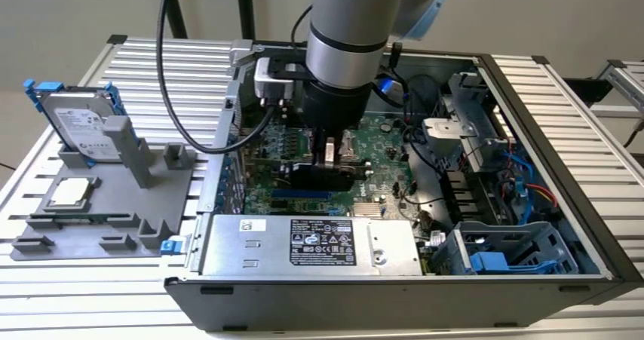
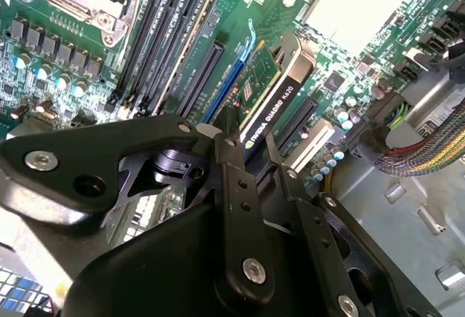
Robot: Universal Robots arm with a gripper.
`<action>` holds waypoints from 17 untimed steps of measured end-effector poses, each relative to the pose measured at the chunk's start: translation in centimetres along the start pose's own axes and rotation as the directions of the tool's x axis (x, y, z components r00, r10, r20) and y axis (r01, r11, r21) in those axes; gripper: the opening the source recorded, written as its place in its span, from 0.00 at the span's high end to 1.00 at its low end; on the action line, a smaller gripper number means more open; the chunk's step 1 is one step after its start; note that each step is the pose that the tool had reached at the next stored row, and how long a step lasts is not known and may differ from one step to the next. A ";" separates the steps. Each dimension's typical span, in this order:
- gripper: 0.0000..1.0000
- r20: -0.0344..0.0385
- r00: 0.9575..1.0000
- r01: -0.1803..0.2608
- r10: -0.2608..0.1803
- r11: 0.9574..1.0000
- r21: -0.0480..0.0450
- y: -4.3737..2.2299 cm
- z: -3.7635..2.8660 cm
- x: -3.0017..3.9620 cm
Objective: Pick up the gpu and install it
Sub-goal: 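Insert the gpu into the slot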
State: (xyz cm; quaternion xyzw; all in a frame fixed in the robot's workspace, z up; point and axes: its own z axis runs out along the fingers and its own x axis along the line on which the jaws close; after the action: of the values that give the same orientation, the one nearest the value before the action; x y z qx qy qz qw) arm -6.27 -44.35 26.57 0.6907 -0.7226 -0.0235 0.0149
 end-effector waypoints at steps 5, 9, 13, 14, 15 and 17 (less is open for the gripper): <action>1.00 0.000 1.000 0.000 0.000 1.000 0.000 0.16 0.28 0.01; 1.00 0.000 1.000 0.000 0.000 1.000 0.000 0.35 0.50 0.02; 1.00 0.000 1.000 0.000 0.000 1.000 0.000 0.47 0.61 0.02; 1.00 0.000 1.000 0.000 0.000 1.000 0.000 0.47 0.62 0.02; 1.00 0.000 1.000 0.000 0.000 1.000 0.000 0.48 0.64 0.02; 1.00 0.000 1.000 0.000 0.000 1.000 0.000 0.48 0.65 0.01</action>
State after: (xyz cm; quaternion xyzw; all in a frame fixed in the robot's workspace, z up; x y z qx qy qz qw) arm -6.78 -44.33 25.95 0.6908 -0.7225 -0.0235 0.0147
